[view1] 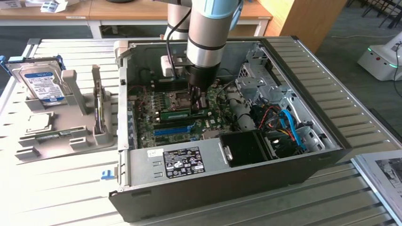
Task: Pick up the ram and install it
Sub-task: 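Insert the ram into the slot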
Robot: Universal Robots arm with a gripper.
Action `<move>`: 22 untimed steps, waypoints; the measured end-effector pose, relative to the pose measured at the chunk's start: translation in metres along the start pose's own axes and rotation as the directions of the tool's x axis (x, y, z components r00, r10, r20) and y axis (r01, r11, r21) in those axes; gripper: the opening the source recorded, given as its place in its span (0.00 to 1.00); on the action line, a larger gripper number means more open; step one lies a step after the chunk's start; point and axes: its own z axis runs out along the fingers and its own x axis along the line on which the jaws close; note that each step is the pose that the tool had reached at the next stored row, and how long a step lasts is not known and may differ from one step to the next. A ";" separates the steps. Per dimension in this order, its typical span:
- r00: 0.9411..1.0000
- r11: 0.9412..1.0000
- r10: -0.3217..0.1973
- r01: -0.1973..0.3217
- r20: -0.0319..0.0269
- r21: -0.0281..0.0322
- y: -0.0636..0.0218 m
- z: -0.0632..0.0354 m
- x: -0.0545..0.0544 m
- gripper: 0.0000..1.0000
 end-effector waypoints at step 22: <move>1.000 1.000 0.000 0.000 0.000 0.000 0.0000 -0.0002 0.000 0.25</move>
